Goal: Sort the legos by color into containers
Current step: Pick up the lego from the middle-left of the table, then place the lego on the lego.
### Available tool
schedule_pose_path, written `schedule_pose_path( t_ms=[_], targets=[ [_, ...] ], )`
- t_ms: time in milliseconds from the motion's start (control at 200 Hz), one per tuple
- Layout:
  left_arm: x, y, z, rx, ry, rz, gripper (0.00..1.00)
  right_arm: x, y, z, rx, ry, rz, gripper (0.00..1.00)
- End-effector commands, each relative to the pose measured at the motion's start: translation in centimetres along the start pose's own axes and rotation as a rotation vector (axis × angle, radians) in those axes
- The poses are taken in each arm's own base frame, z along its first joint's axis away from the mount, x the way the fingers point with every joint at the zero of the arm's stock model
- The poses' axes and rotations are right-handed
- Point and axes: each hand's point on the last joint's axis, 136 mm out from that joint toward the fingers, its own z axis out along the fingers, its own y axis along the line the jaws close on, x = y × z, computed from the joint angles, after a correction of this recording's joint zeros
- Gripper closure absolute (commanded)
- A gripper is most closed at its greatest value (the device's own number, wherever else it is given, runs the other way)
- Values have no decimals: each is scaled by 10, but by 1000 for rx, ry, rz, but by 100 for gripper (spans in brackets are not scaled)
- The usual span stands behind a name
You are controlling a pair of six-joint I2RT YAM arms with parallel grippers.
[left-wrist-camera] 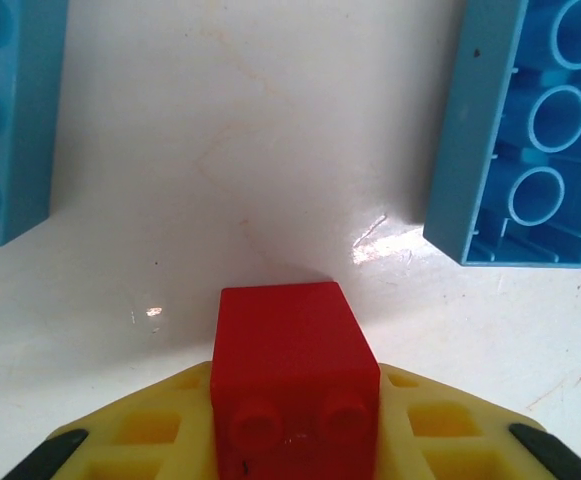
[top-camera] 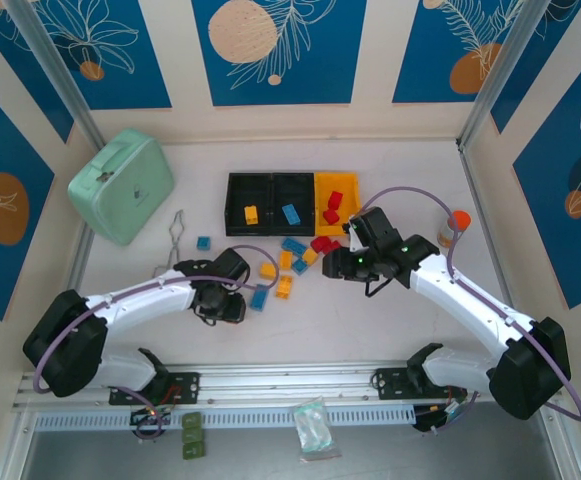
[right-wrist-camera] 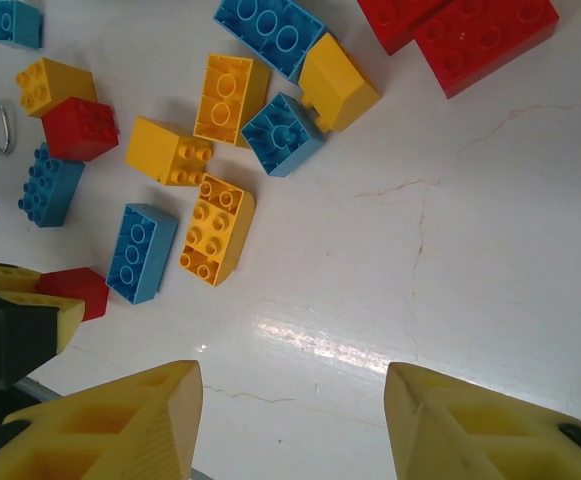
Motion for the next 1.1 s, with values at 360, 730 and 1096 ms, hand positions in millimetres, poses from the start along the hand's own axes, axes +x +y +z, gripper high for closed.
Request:
schedule_pose_path(
  t_ms=[360,730,1096],
  targets=[
    [-74,-51,-51,81,-152,36,73,20,5,-9,-110,19,33,48],
    [-157,-117,-59,166,-187,90,73,20,-45,-26,-91,-77,223,49],
    [-242,-179,-48,224,-217,107,74,21,-61,-34,-128,-119,296,49]
  ],
)
